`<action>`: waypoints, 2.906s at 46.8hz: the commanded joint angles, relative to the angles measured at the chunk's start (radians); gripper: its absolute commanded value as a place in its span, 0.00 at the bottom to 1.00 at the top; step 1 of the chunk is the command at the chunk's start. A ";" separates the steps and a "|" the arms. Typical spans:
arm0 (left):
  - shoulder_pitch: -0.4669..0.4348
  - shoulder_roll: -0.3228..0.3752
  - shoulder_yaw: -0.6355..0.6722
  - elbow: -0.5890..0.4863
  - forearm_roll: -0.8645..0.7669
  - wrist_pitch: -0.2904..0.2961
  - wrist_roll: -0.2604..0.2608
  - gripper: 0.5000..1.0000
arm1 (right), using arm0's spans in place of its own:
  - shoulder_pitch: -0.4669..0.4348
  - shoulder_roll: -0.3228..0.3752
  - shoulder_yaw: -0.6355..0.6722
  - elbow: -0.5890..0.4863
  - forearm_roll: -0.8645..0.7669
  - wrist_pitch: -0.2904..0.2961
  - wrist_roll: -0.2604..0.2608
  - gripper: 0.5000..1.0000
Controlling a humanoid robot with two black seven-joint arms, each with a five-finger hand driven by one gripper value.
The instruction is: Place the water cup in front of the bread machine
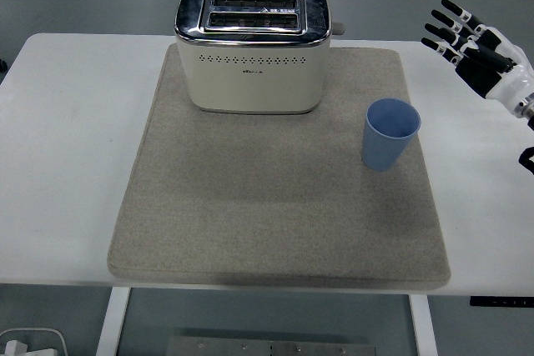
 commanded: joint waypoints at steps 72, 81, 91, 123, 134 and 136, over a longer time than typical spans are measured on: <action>0.000 0.000 0.000 0.001 0.000 0.000 0.000 1.00 | -0.215 -0.096 -0.017 0.163 -0.492 0.033 0.325 0.86; 0.000 0.000 0.000 0.001 0.000 0.000 0.000 1.00 | -0.226 -0.083 -0.017 0.163 -0.506 0.033 0.325 0.86; 0.000 0.000 0.000 0.001 0.000 0.000 0.000 1.00 | -0.226 -0.051 -0.017 0.163 -0.530 0.033 0.325 0.86; 0.000 0.000 0.000 -0.001 0.000 0.000 0.000 1.00 | -0.223 0.022 -0.031 0.161 -0.581 0.033 0.325 0.86; 0.000 0.000 0.000 0.001 0.000 0.000 0.000 1.00 | -0.217 0.039 -0.032 0.161 -0.583 -0.007 0.325 0.86; -0.002 0.000 0.000 0.001 0.000 0.000 0.000 1.00 | -0.215 0.042 -0.032 0.161 -0.583 -0.012 0.325 0.86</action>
